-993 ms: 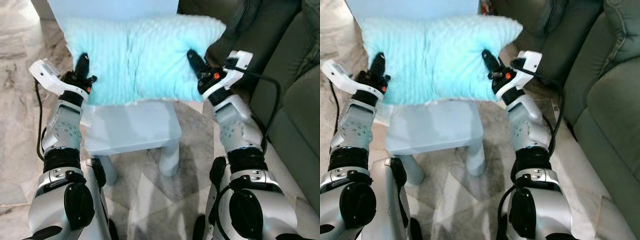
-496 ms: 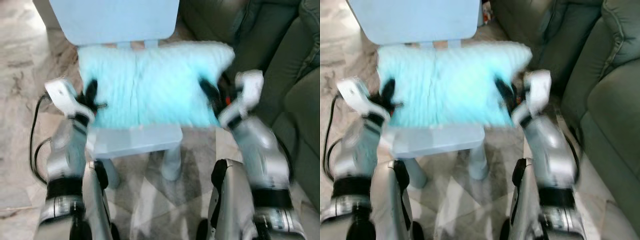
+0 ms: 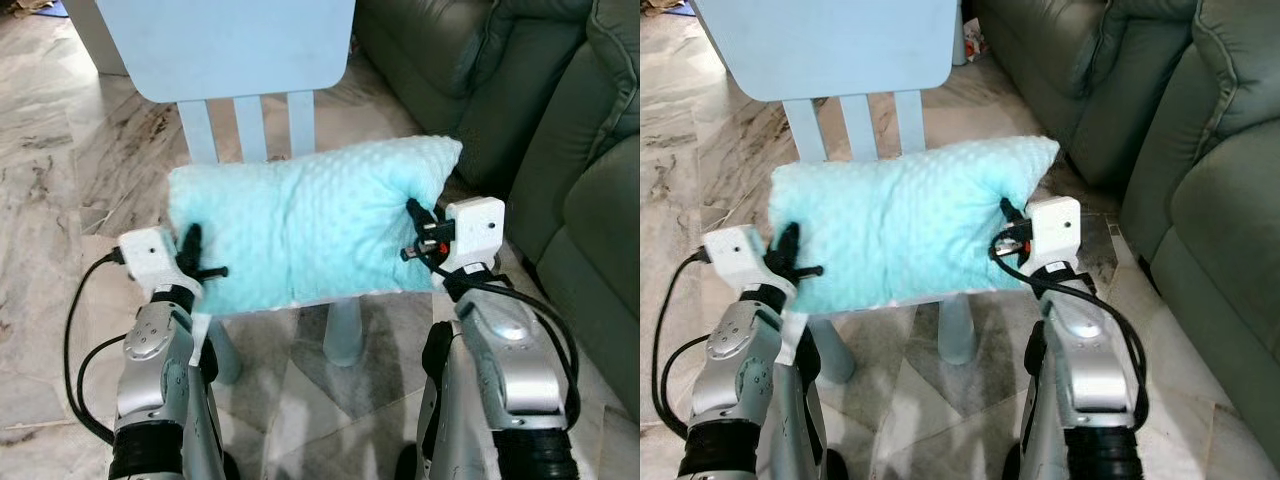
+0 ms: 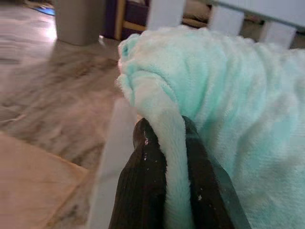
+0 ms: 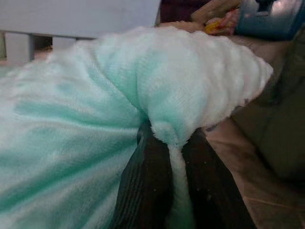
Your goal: Move the pillow to the sofa
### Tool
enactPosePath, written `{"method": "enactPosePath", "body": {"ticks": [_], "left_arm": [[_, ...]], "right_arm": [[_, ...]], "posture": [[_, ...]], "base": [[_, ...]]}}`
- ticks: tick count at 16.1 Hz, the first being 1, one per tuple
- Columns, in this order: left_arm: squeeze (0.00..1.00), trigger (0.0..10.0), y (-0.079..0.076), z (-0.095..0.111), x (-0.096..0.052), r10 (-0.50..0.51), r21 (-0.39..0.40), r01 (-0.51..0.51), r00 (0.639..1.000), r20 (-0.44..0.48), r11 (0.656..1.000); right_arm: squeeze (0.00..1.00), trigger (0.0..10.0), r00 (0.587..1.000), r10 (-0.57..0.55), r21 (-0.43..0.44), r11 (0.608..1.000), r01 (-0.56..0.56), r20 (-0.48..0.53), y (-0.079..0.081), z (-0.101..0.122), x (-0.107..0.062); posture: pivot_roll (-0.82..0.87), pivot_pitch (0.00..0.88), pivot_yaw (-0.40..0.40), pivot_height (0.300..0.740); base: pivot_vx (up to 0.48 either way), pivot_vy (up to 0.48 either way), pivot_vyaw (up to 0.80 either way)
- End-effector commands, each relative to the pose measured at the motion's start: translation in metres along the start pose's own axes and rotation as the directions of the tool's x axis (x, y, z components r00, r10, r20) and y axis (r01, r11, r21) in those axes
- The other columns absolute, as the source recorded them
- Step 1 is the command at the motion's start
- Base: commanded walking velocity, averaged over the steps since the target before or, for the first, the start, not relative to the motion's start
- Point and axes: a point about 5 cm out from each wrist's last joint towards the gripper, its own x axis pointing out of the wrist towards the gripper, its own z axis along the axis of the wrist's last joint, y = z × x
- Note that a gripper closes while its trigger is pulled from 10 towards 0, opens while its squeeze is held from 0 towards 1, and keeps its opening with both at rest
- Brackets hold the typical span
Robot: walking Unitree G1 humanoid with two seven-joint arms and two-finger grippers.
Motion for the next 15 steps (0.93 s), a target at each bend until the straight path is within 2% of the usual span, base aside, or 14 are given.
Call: {"method": "enactPosePath", "body": {"ticks": [1, 3, 4, 5, 7, 14, 15], "left_arm": [[0.00, 10.0, 0.001, 0.004, -0.002, 0.017, 0.015, -0.018, 1.000, 0.013, 1.000], [0.00, 10.0, -0.009, 0.005, -0.002, -0.036, 0.042, 0.035, 0.999, 0.022, 0.999], [0.00, 10.0, -0.010, 0.005, -0.001, -0.035, 0.040, 0.034, 0.999, 0.023, 0.999], [0.00, 10.0, -0.010, 0.005, -0.001, -0.022, 0.030, 0.021, 0.999, 0.024, 0.999], [0.00, 10.0, -0.010, 0.003, -0.001, -0.005, 0.022, 0.005, 1.000, 0.017, 1.000], [0.00, 10.0, -0.007, 0.006, -0.001, 0.007, 0.073, -0.009, 1.000, 0.027, 0.997], [0.00, 10.0, -0.008, 0.006, -0.001, 0.004, 0.084, -0.007, 1.000, 0.030, 0.996]], "right_arm": [[0.00, 10.0, 1.000, -0.003, 0.010, 1.000, 0.003, 0.008, 0.000, 0.005, -0.002], [0.00, 10.0, 0.999, 0.034, 0.000, 0.999, -0.034, 0.015, 0.010, 0.005, -0.002], [0.00, 10.0, 0.998, 0.056, 0.025, 0.998, -0.057, 0.024, 0.012, 0.005, -0.002], [0.00, 0.0, 0.997, 0.073, 0.067, 0.995, -0.075, 0.038, 0.014, 0.006, -0.002], [0.00, 0.0, 0.998, 0.045, 0.051, 0.998, -0.047, 0.035, 0.010, 0.009, -0.001], [0.00, 0.0, 0.998, 0.025, 0.006, 1.000, -0.026, 0.062, 0.003, 0.015, 0.000], [0.00, 10.0, 0.998, 0.010, -0.010, 1.000, -0.009, 0.059, 0.002, 0.014, -0.001]], "posture": [[-0.18, 0.000, 0.011, 0.320], [-0.18, 0.000, 0.008, 0.320], [-0.18, 0.000, 0.007, 0.320], [-0.18, 0.000, 0.007, 0.320], [-0.18, 0.000, 0.007, 0.320], [-0.18, 0.000, 0.009, 0.320], [-0.18, 0.000, 0.010, 0.320]], "base": [[0.000, 0.000, 0.00], [0.000, 0.000, 0.00], [0.000, 0.000, 0.00], [0.000, 0.000, 0.00], [0.000, 0.000, 0.00], [0.000, 0.000, 0.00], [0.000, 0.000, 0.00]]}}
